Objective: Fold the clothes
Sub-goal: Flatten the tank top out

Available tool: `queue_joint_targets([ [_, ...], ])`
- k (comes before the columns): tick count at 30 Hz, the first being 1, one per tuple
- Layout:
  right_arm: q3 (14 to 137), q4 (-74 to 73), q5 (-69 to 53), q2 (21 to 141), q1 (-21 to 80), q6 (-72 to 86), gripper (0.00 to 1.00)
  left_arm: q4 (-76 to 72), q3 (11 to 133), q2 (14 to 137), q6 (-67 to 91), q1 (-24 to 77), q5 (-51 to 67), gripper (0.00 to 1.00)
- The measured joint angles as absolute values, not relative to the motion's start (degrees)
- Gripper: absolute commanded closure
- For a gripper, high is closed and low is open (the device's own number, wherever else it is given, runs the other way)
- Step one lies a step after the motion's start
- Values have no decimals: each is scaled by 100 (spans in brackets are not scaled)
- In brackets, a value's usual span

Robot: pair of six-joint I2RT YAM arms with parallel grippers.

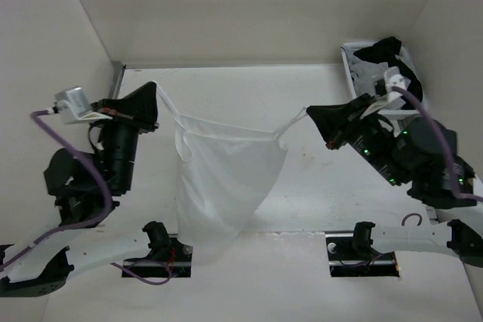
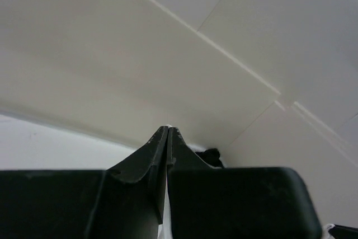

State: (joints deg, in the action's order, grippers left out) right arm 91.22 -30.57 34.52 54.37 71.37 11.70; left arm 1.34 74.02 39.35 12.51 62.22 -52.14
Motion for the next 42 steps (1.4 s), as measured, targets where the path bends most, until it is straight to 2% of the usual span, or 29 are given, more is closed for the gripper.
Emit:
queue_joint_targets([
  [4, 8256, -2943, 2860, 5472, 6235, 1411, 97, -209, 6333, 3972, 1221, 6055, -5443, 98],
  [7, 7808, -2755, 2154, 5795, 5083, 1645, 97, -460, 5603, 4309, 1302, 5347, -5443, 98],
  [12, 7651, -2353, 1334, 6814, 3968, 1855, 99, -445, 5253, 5572, 2130, 3514, -4416, 100],
  [15, 7522, -2285, 1153, 6860, 3872, 1890, 99, -91, 5282, 5948, 2545, 3072, -3850, 100],
  [21, 7590, -2272, 1354, 5658, 4628, 1855, 99, 196, 5981, 5290, 2622, 3857, -3437, 100],
  [28, 8390, -2285, 2613, 4451, 6768, 1527, 99, 110, 6582, 3826, 2246, 5293, -4005, 100],
  [33, 8812, -2292, 3962, 4403, 8204, 1033, 99, -270, 6855, 3760, 1647, 6208, -4604, 100],
  [39, 8851, -2303, 4545, 4751, 8261, 650, 99, -779, 6818, 4217, 814, 6805, -5151, 99],
  [42, 8656, -2244, 4217, 4952, 7367, 622, 99, -1092, 6598, 4462, 552, 6554, -5260, 98],
])
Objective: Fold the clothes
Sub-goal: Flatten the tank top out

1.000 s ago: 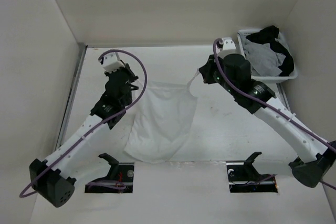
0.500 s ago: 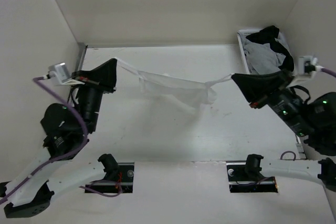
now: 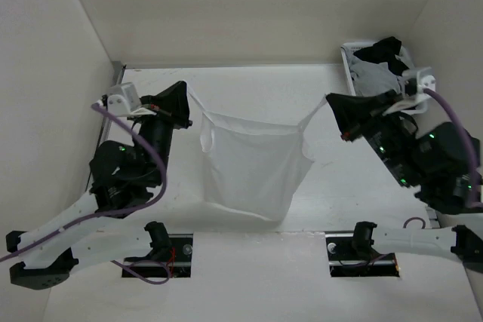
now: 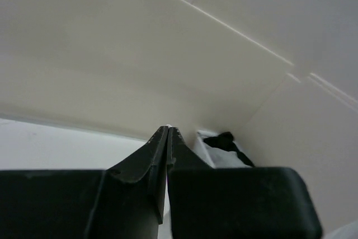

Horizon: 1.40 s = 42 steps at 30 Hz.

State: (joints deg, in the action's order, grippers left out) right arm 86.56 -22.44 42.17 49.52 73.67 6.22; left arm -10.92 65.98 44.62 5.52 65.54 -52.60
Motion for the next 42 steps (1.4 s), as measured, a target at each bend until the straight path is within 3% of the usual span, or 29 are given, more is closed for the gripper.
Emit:
queue_joint_targets([
  [4, 8197, -2060, 2580, 5481, 4709, 1197, 99, -1227, 6206, 5041, 694, 5321, -5103, 98],
  [7, 7966, -1597, 1361, 6449, 3181, 1684, 99, -1063, 6128, 5933, 1361, 3933, -4298, 98],
  [11, 8486, -1302, 301, 8628, 2241, 2088, 99, -926, 6593, 7933, 2248, 2379, -3183, 98],
  [15, 10003, -1649, -287, 10825, 1859, 2248, 96, -539, 7815, 10158, 2609, 1743, -2582, 92],
  [17, 11002, -1874, -395, 11751, 1710, 2296, 84, -305, 8453, 10940, 2661, 1643, -2403, 72],
  [20, 11749, -1951, -432, 12433, 1525, 2410, 54, -71, 8879, 11402, 2729, 1610, -2220, 54],
  [22, 11605, -1957, -416, 12376, 1426, 2467, 46, -78, 8729, 11249, 2777, 1640, -2193, 53],
  [24, 10936, -1653, -390, 11990, 1382, 2515, 48, -209, 8066, 10678, 2871, 1717, -2226, 59],
  [27, 9240, -1160, -340, 10899, 1470, 2687, 85, -355, 6589, 9345, 3068, 2034, -2421, 70],
  [29, 7985, -812, -309, 10007, 1695, 2880, 96, -408, 5658, 8433, 3216, 2320, -2541, 78],
  [34, 5599, 102, -239, 8305, 2781, 3218, 92, -145, 3979, 7024, 3632, 2279, -2539, 69],
  [42, 3376, 375, 62, 6790, 3538, 3496, 69, -34, 3507, 7378, 3813, 1929, -2005, 60],
])
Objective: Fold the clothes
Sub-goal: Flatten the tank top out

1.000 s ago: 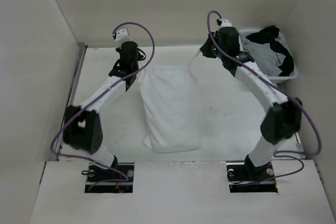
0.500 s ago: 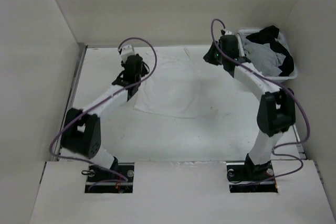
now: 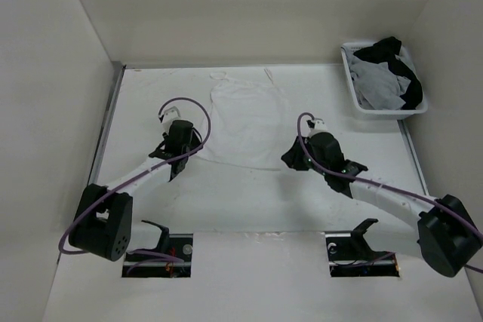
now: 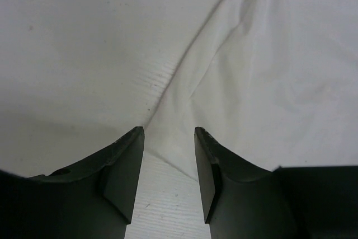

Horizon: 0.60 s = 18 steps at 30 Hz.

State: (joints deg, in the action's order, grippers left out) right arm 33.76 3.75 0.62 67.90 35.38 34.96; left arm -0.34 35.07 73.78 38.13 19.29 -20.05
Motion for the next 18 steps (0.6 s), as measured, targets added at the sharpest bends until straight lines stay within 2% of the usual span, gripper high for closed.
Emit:
queue_joint_targets([
  [3, 2838, 454, 180, 6453, 3546, 3651, 61, -128, 3448, 7579, 3822, 1896, -1817, 61],
  [7, 2447, 495, 261, 6414, 3551, 3852, 55, -209, 3435, 7784, 3848, 1837, -1619, 63],
  [16, 2397, 720, 287, 6812, 3411, 4119, 50, -290, 3297, 8023, 3920, 1765, -1520, 66],
  [18, 2397, 766, 285, 7024, 3409, 4180, 49, -320, 3297, 8167, 3940, 1765, -1500, 70],
])
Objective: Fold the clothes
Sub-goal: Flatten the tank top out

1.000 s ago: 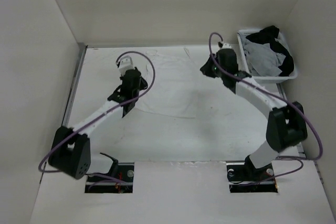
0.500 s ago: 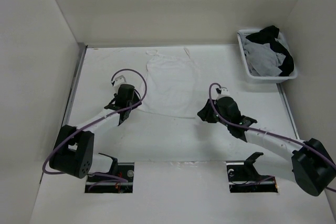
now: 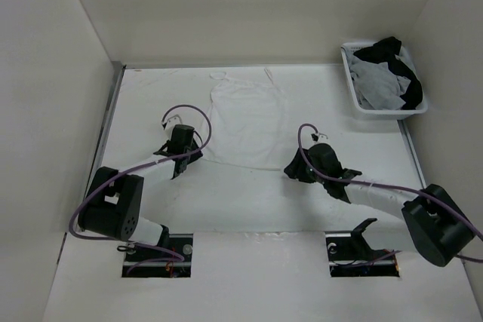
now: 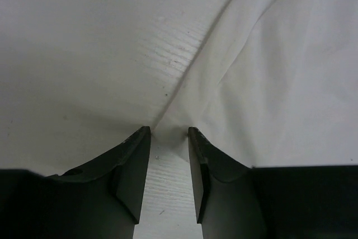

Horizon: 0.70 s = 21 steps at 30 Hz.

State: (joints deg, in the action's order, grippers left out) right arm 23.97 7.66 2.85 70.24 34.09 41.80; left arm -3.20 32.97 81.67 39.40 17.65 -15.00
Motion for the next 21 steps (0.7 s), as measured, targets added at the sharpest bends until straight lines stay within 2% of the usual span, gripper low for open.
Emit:
queue_joint_targets([
  [4, 2397, 954, 222, 7426, 3409, 4303, 47, -405, 3297, 8294, 3964, 1765, -1476, 83],
  [9, 2467, 1461, 25, 7784, 3393, 4482, 49, -405, 3297, 8296, 3988, 1763, -1466, 89],
  [21, 2681, 2021, -327, 8499, 3295, 4873, 83, -410, 3245, 8250, 4056, 1726, -1448, 95],
])
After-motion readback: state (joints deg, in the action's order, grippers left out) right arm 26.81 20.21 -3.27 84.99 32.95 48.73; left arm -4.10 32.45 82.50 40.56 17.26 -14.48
